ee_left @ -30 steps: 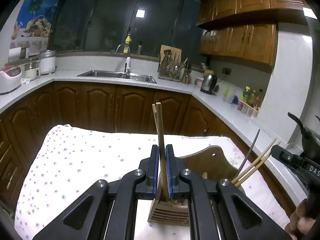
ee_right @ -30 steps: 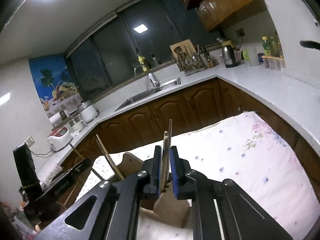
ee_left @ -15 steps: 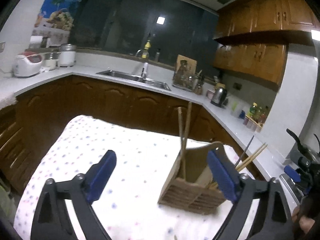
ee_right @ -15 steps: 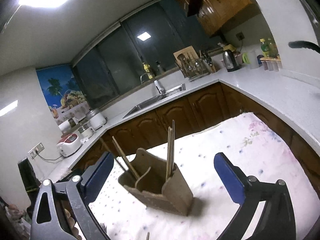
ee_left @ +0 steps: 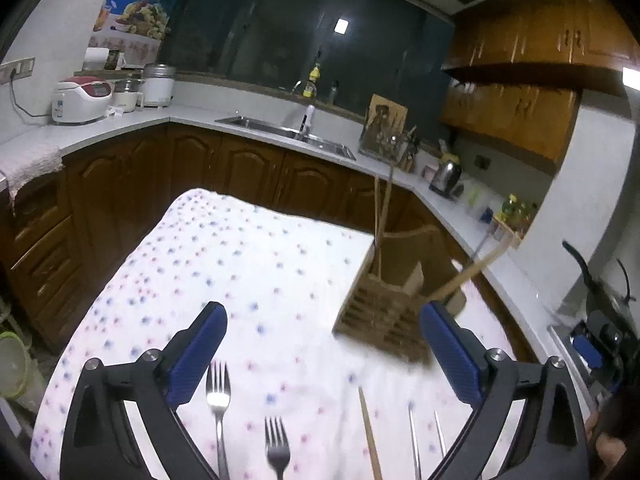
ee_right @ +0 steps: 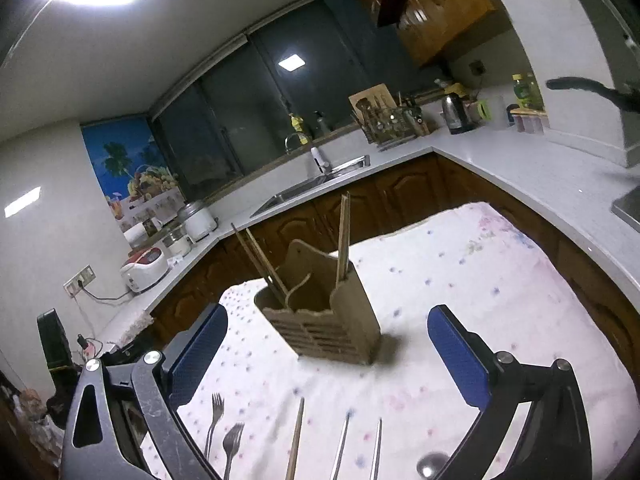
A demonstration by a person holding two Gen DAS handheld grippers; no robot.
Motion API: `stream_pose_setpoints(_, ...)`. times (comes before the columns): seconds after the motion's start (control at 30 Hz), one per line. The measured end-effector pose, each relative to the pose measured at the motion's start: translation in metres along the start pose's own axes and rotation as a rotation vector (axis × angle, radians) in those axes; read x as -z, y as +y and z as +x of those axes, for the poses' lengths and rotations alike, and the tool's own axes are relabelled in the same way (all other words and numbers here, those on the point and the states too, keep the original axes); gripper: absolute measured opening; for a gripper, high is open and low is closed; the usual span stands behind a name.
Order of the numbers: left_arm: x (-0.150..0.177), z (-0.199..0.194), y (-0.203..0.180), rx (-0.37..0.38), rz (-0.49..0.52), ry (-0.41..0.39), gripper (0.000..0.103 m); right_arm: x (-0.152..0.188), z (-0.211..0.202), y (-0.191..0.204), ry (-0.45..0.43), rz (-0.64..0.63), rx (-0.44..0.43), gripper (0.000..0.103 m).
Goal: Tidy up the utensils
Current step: 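Move both open tools back over the remaining utensils, then grasp the steel spoon with the right tool while the left tool grasps the last wooden chopstick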
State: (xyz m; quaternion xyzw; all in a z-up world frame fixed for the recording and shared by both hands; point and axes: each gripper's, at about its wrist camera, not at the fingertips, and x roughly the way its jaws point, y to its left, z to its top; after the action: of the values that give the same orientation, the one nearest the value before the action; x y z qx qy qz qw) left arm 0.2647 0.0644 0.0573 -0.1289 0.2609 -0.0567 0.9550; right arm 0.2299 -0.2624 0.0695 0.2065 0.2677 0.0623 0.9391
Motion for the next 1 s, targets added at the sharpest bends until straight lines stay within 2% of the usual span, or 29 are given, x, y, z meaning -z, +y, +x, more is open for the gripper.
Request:
stream_pose_setpoints(0.33,0.021,-0.037,-0.004,0.003,0.027,0.095,0.098,0.041,-0.035,-0.013,0.077,0.025,0.041,0.102)
stream_pose_setpoints(0.57,0.037,-0.050,-0.015,0.001,0.055,0.134,0.098,0.064,-0.056,-0.014,0.112,-0.006,0.073,0.102)
stream_pose_setpoints(1.0,0.058,-0.053,-0.031,-0.014,0.093,0.215,0.098,0.103,-0.057,-0.017,0.198,-0.069,0.131,0.100)
